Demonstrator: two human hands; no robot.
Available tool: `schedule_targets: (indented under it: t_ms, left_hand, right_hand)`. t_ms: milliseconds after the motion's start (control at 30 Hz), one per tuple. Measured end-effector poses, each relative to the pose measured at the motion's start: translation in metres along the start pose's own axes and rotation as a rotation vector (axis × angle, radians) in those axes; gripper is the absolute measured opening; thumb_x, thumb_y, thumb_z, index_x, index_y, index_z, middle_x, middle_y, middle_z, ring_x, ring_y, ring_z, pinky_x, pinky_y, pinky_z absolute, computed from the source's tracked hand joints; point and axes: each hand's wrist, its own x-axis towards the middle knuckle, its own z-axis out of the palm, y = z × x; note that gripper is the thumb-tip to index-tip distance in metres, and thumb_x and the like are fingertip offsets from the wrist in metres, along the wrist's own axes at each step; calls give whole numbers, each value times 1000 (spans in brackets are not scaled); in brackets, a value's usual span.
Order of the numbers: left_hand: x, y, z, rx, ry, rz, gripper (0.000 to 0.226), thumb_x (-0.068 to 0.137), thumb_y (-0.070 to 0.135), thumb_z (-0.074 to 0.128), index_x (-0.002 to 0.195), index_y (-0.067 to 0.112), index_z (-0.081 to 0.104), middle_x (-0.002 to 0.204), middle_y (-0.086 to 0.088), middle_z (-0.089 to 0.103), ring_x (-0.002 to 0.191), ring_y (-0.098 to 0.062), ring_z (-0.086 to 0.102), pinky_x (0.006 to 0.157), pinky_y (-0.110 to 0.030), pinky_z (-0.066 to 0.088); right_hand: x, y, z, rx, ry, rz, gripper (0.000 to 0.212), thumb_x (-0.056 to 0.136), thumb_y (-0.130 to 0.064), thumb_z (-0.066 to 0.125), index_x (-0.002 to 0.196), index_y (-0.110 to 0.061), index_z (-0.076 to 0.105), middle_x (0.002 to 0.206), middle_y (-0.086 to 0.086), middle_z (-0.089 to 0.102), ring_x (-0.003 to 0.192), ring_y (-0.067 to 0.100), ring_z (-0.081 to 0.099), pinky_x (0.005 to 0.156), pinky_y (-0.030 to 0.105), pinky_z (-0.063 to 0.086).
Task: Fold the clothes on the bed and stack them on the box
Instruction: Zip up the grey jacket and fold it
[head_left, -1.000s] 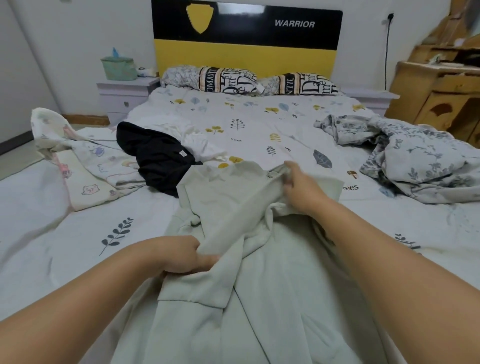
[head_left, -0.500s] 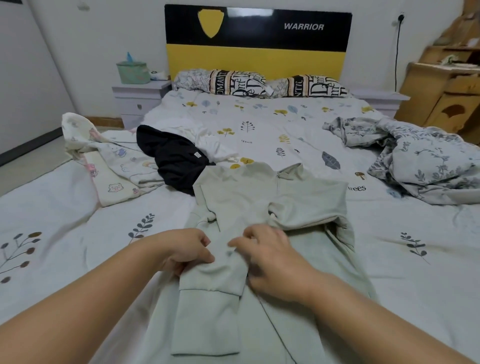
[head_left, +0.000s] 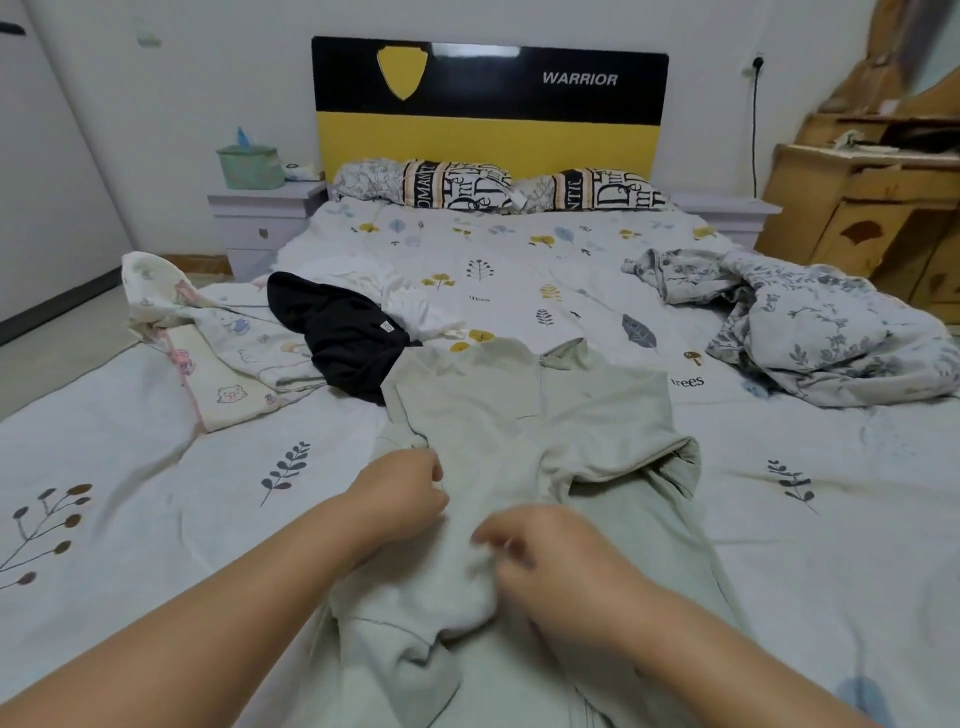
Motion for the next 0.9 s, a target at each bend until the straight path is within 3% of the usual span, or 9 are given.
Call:
schedule_targets:
  t_ms: [100, 200, 433, 533, 633, 700, 767, 833, 900]
  left_hand:
    - [12, 13, 8, -39, 62, 33, 31, 93, 25, 48, 122, 16, 50, 118, -3, 54, 101, -19, 51, 80, -25, 38]
    - [24, 24, 17, -2, 72, 60, 33, 96, 26, 43, 128, 17, 46, 126, -6, 49, 113, -23, 49, 90, -29, 40]
    - [52, 35, 42, 163, 218, 31, 36, 93, 6, 37, 128, 14, 38, 116, -7, 53, 106, -25, 52, 71, -29, 35]
    - [57, 30, 50, 77, 269, 55, 41, 88, -1, 34, 124, 16, 41, 113, -5, 57, 103, -24, 54, 76, -31, 39]
    - [58, 24, 56, -3, 390, 88, 35, 87, -2, 37, 115, 17, 46, 107, -2, 56, 99, -23, 53, 72, -30, 40]
    - [62, 19, 59, 2, 531, 161, 29, 78, -4, 55, 97, 17, 55, 91, 1, 57, 84, -20, 56, 58, -23, 33]
    - [70, 14, 65, -28, 690, 300, 28, 62, -2, 68, 80, 19, 62, 78, 3, 60, 72, -20, 59, 56, -24, 39]
    - [72, 11, 68, 39, 713, 429, 23, 72, 13, 57, 89, 21, 69, 100, -2, 67, 96, -23, 62, 73, -35, 51]
    - [66, 14, 66, 114, 470, 480, 49, 86, 32, 27, 122, 24, 60, 142, -4, 46, 135, -22, 38, 108, -44, 26]
  right_hand:
    - [24, 36, -36, -16, 411, 304, 27, 88, -14, 48, 104, -20, 68, 97, 2, 67, 95, 21, 59, 74, 27, 39]
    - [51, 86, -66, -97, 561, 486, 30, 89, -11, 44, 107, -15, 68, 111, 10, 66, 105, 31, 57, 82, 32, 42]
    - [122, 146, -81, -440, 213, 519, 53, 98, -15, 33, 147, -30, 22, 132, 14, 49, 117, 33, 50, 82, 34, 41]
    - [147, 162, -69, -536, 58, 493, 43, 98, -17, 34, 141, -19, 36, 133, 14, 50, 119, 30, 50, 91, 34, 42]
    - [165, 170, -69, -523, 212, 545, 29, 96, -13, 40, 120, -7, 55, 126, 17, 54, 114, 33, 52, 91, 35, 43]
    - [176, 170, -71, -419, 396, 590, 27, 93, -7, 40, 117, -4, 53, 122, 21, 54, 112, 37, 52, 87, 36, 42]
    - [185, 165, -66, -374, 343, 621, 33, 93, -11, 42, 126, -6, 43, 129, 23, 48, 118, 38, 47, 94, 39, 40]
    - [187, 155, -52, -440, 225, 670, 45, 96, -29, 43, 136, -11, 32, 139, 20, 38, 128, 37, 36, 102, 43, 33]
    - [182, 146, -34, -544, 227, 654, 62, 96, -48, 37, 146, -15, 20, 149, 20, 25, 137, 37, 23, 107, 46, 26]
